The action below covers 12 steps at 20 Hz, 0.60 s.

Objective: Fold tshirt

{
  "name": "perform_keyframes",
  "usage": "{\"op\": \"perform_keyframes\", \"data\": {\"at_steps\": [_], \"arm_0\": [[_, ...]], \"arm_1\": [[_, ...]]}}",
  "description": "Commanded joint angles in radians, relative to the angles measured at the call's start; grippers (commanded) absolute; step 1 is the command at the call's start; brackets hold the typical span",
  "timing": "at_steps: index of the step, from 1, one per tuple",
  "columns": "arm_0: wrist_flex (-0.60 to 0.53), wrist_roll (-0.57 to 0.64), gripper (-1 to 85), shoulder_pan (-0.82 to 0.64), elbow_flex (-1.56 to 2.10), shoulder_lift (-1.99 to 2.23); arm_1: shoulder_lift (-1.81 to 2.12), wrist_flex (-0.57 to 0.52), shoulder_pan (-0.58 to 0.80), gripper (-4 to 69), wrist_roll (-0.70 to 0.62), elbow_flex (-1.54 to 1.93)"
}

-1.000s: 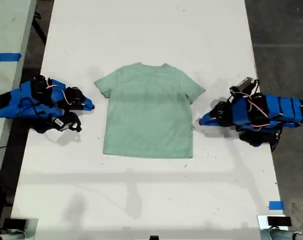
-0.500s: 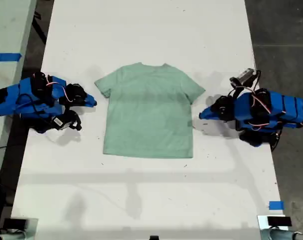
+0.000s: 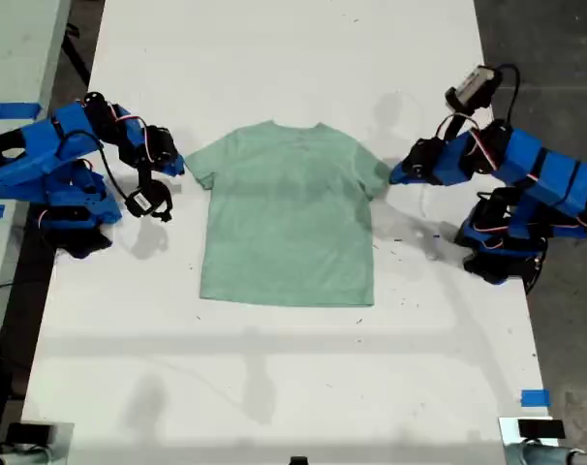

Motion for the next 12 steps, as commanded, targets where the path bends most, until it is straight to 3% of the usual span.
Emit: {"op": "perform_keyframes", "data": {"at_steps": [1,5,9,10,11,12], "arm_0": [[0.078,0.104,0.1,-0.124,-0.183,-0.101],[0.17,0.21,0.1,-0.224,-0.402,-0.288],[0.202,0.242,0.1,-0.264,-0.52,-0.393],[0.198,0.242,0.1,-0.261,-0.52,-0.402],[0.198,0.242,0.1,-0.256,-0.52,-0.414],[0.198,0.242,0.1,-0.252,-0.518,-0.426]], "arm_1": [[-0.163,0.049,0.118,-0.6,-0.13,-0.212],[-0.379,0.115,0.23,-0.7,-0.262,-0.434],[-0.477,0.161,0.296,-0.6,-0.356,-0.557],[-0.485,0.167,0.311,3.9,-0.376,-0.548],[-0.499,0.175,0.328,22.0,-0.382,-0.529],[-0.506,0.167,0.345,27.8,-0.4,-0.495]]}}
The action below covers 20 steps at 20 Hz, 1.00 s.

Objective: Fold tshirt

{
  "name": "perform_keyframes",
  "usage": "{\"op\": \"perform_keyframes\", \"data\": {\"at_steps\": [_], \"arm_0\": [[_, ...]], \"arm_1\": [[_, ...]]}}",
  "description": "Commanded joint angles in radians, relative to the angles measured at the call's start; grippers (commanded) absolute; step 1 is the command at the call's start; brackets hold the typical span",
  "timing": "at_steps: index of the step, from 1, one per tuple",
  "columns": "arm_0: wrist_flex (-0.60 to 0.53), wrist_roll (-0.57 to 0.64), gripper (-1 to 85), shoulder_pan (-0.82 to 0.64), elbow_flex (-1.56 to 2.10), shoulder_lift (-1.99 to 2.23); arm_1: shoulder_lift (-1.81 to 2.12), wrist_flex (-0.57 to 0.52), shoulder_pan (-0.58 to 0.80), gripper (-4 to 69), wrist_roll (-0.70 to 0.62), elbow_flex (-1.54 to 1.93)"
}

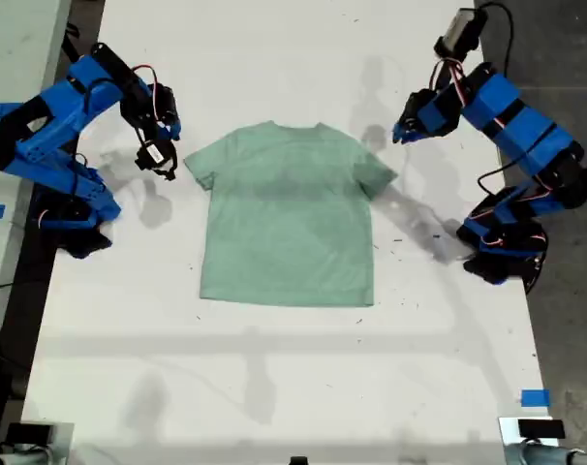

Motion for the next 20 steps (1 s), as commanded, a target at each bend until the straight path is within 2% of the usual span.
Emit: {"op": "perform_keyframes", "data": {"at_steps": [1,5,11,12,13,14,15,17,20], "arm_0": [[0.006,0.009,0.1,-0.003,-0.054,-0.014],[-0.011,0.009,0.1,0.002,-0.052,-0.032],[-0.023,0.009,0.1,0.009,-0.052,-0.066],[-0.023,0.009,0.1,0.011,-0.052,-0.071],[-0.023,0.009,0.1,0.012,-0.052,-0.072],[-0.023,0.009,0.1,0.014,-0.052,-0.072],[-0.023,0.009,0.1,0.014,-0.052,-0.072],[-0.02,0.009,0.1,0.017,-0.051,-0.072],[-0.023,0.009,0.1,0.02,-0.041,-0.074]], "arm_1": [[0.002,-0.026,0.048,29.3,-0.057,0.029],[-0.032,-0.198,0.083,31.7,-0.097,0.241],[-0.296,-0.448,0.037,31.8,-0.1,0.351],[-0.348,-0.479,0.031,29.5,-0.11,0.344],[-0.393,-0.5,0.028,21.1,-0.112,0.334],[-0.422,-0.499,0.028,9.3,-0.109,0.316],[-0.43,-0.485,0.035,4.3,-0.109,0.304],[-0.402,-0.436,0.051,1.7,-0.141,0.276],[-0.278,-0.268,0.08,-1.1,-0.152,0.192]]}}
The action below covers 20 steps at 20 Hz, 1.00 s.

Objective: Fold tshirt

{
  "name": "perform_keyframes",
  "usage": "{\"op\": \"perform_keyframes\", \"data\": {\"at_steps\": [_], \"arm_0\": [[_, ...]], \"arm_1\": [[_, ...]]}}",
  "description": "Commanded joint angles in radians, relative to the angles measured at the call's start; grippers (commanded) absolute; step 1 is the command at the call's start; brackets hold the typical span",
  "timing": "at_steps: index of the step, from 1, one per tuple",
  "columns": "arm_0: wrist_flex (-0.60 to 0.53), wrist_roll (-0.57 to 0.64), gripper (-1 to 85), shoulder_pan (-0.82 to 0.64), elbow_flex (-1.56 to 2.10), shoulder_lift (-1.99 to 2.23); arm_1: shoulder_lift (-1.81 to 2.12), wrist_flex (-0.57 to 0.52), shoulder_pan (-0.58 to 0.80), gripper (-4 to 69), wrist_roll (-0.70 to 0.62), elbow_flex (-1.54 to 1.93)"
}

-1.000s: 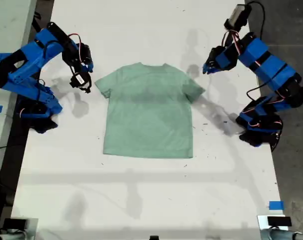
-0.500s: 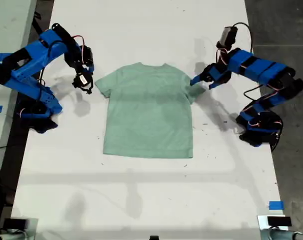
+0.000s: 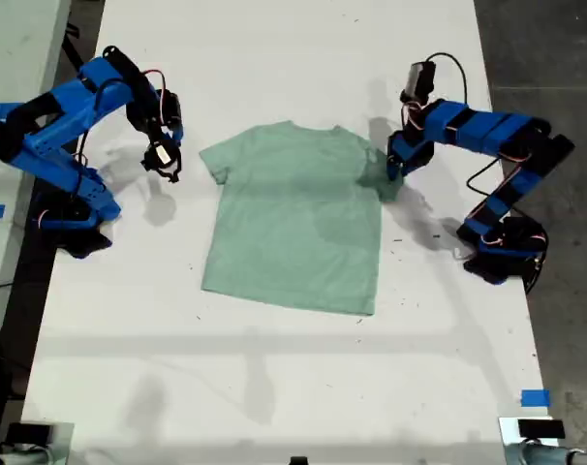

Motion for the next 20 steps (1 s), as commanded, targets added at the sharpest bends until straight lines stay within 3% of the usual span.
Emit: {"op": "perform_keyframes", "data": {"at_steps": [1,5,11,17,19,20], "arm_0": [[-0.014,0.008,0.1,0.02,-0.04,0.005],[-0.023,0.008,0.1,0.029,-0.044,-0.005],[-0.038,-0.002,0.1,0.044,-0.046,-0.015],[-0.029,-0.008,0.1,0.057,-0.046,-0.015],[-0.029,-0.008,0.1,0.057,-0.046,-0.015],[-0.029,-0.008,0.1,0.057,-0.046,-0.015]], "arm_1": [[0.146,0.121,0.035,-1.1,-0.018,-0.1],[0.218,0.163,-0.051,-1.1,0.052,-0.184],[0.084,-0.124,-0.377,-1.2,0.305,-0.431],[-0.316,-0.351,-0.453,-1.2,0.353,-0.637],[-0.459,-0.327,-0.468,21.6,0.416,-0.716],[-0.512,-0.279,-0.471,25.6,0.442,-0.77]]}}
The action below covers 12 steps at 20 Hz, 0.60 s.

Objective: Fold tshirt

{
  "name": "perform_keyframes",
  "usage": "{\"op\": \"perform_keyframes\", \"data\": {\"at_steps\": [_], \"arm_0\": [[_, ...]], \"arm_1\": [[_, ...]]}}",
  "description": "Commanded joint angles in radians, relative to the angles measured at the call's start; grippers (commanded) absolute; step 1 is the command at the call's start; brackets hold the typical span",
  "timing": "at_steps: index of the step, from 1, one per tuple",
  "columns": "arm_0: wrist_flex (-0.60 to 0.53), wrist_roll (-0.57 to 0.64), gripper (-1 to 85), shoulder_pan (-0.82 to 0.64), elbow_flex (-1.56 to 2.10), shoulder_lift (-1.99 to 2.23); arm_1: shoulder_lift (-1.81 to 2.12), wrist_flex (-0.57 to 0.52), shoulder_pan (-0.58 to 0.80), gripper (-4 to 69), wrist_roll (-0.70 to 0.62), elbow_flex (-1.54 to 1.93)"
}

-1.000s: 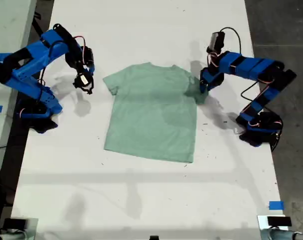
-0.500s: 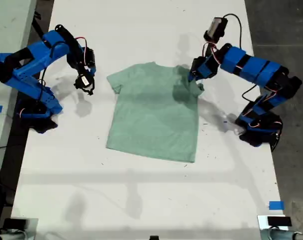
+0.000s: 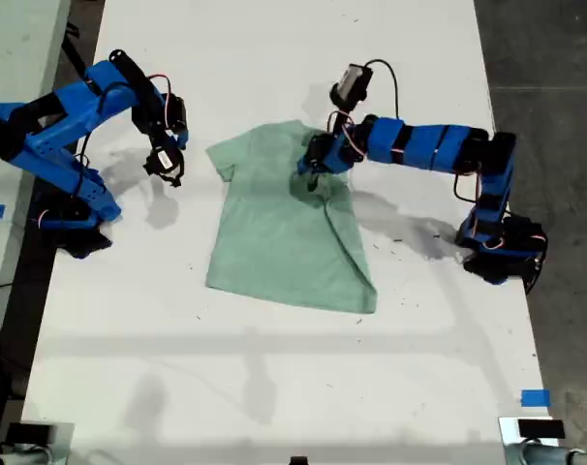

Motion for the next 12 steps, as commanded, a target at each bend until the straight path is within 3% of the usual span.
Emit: {"op": "perform_keyframes", "data": {"at_steps": [1,2,6,8,11,12], "arm_0": [[-0.003,-0.008,1.2,0.011,-0.046,0.005],[-0.003,-0.008,2.4,0.011,-0.046,0.005],[0.002,-0.008,4.7,0.014,-0.051,0.005],[0.015,-0.014,0.1,0.017,-0.054,0.006],[0.032,-0.009,0.2,0.026,-0.101,-0.009],[0.04,0.002,7.4,0.028,-0.13,-0.026]], "arm_1": [[-0.086,0.1,-0.029,27.7,0.057,-0.19],[-0.095,0.153,-0.031,33.6,0.008,-0.242],[0.06,0.505,-0.023,33.9,-0.044,-0.43],[0.221,0.611,-0.014,31.7,-0.08,-0.405],[0.428,0.695,0.006,28.2,-0.074,-0.23],[0.485,0.696,0.008,28.2,-0.063,-0.15]]}}
